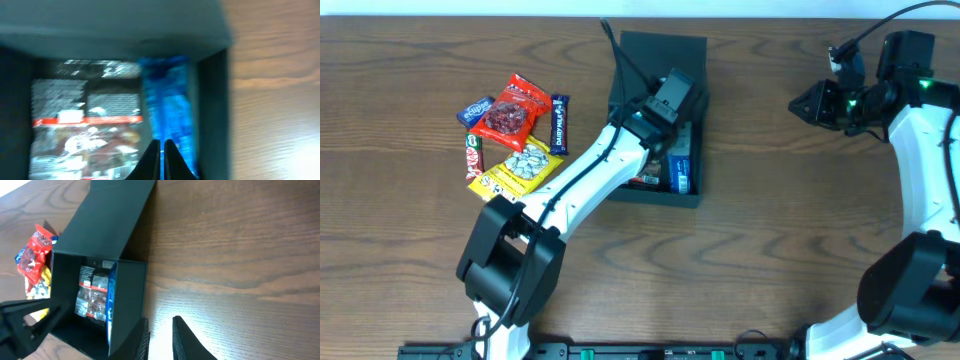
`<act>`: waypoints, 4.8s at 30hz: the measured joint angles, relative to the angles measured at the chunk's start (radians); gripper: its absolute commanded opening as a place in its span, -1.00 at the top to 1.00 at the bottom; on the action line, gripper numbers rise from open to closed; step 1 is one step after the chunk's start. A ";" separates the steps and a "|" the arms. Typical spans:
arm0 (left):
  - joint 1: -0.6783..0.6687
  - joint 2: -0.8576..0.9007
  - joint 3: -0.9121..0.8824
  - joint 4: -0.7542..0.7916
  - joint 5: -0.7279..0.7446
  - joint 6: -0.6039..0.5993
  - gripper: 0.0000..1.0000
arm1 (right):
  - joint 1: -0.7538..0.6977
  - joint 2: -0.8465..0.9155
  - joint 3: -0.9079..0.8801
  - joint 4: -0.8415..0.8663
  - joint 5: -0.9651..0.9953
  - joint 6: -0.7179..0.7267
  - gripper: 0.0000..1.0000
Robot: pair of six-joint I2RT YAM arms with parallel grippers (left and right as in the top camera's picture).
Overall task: Pack container
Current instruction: 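Lower the blue Oreo pack into the black box with the left gripper, then move the left gripper to the snacks and grasp the Cadbury Dairy Milk bar, then place the Dairy Milk bar into the black box with the left gripper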
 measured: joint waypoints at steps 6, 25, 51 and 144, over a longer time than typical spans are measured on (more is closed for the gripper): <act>0.023 0.062 -0.076 0.090 0.036 0.032 0.89 | 0.000 0.000 0.000 -0.001 0.001 0.000 0.67; 0.018 0.148 -0.076 0.183 0.179 0.203 0.89 | 0.000 0.000 0.000 -0.019 0.003 -0.008 0.68; 0.290 -0.199 0.089 -0.102 -0.227 0.225 0.82 | 0.000 0.000 0.000 -0.020 0.005 -0.015 0.68; 0.494 0.224 0.069 -0.097 0.040 0.456 0.59 | 0.000 0.000 0.000 0.008 0.006 -0.015 0.61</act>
